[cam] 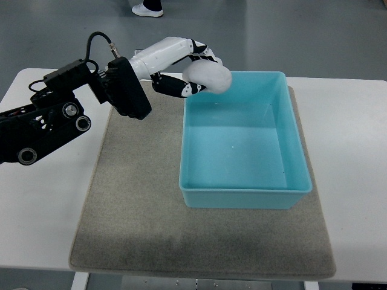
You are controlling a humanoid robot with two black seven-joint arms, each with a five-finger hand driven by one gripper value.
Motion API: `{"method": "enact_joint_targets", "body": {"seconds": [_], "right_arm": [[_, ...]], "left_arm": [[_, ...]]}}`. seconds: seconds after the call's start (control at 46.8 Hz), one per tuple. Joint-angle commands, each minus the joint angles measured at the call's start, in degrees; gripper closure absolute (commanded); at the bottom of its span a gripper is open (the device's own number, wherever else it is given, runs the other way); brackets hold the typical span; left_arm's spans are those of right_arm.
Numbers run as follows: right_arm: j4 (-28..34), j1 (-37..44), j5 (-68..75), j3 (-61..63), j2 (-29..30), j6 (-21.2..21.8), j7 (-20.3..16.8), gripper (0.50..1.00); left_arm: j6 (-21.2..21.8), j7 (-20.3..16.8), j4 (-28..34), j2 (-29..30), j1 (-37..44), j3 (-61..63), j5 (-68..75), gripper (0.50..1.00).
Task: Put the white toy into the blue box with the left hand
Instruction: 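Lift the bunny with the left hand and carry it over the blue box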
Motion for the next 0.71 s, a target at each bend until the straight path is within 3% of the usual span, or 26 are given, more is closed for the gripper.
{"method": "enact_joint_targets", "body": {"seconds": [0.0, 0.214, 0.257, 0.278, 0.321, 0.342, 0.364, 0.684], "right_arm": [[0.0, 0.0, 0.0, 0.0, 0.0, 0.1, 0.0, 0.564], [0.0, 0.0, -0.1, 0.0, 0.0, 0.0, 0.0, 0.564], [0.0, 0.0, 0.0, 0.0, 0.0, 0.0, 0.0, 0.564], [0.0, 0.0, 0.0, 0.0, 0.0, 0.0, 0.0, 0.564], [0.0, 0.0, 0.0, 0.0, 0.0, 0.1, 0.0, 0.564], [0.0, 0.0, 0.0, 0.0, 0.0, 0.0, 0.0, 0.564], [0.0, 0.0, 0.0, 0.0, 0.0, 0.1, 0.0, 0.564], [0.0, 0.0, -0.1, 0.0, 0.0, 0.0, 0.0, 0.564]], "left_arm": [[-0.6, 0.0, 0.0, -1.5, -0.1, 2.7, 0.1, 1.0], [-0.6, 0.0, 0.4, -3.0, 0.2, 7.4, 0.2, 0.984], [-0.6, 0.0, 0.4, -3.0, 0.3, 7.6, 0.1, 0.907], [-0.6, 0.0, 0.4, -3.1, 0.4, 7.7, 0.1, 0.828], [-0.3, 0.0, 0.4, -3.1, 0.4, 7.6, -0.3, 0.62], [-0.2, 0.0, 0.5, -3.1, 0.4, 7.6, -0.6, 0.549], [-0.2, 0.0, 0.5, -3.1, 0.5, 7.5, -0.8, 0.521], [-0.4, 0.0, 0.3, -3.1, 1.6, 7.3, -1.2, 0.506]]}}
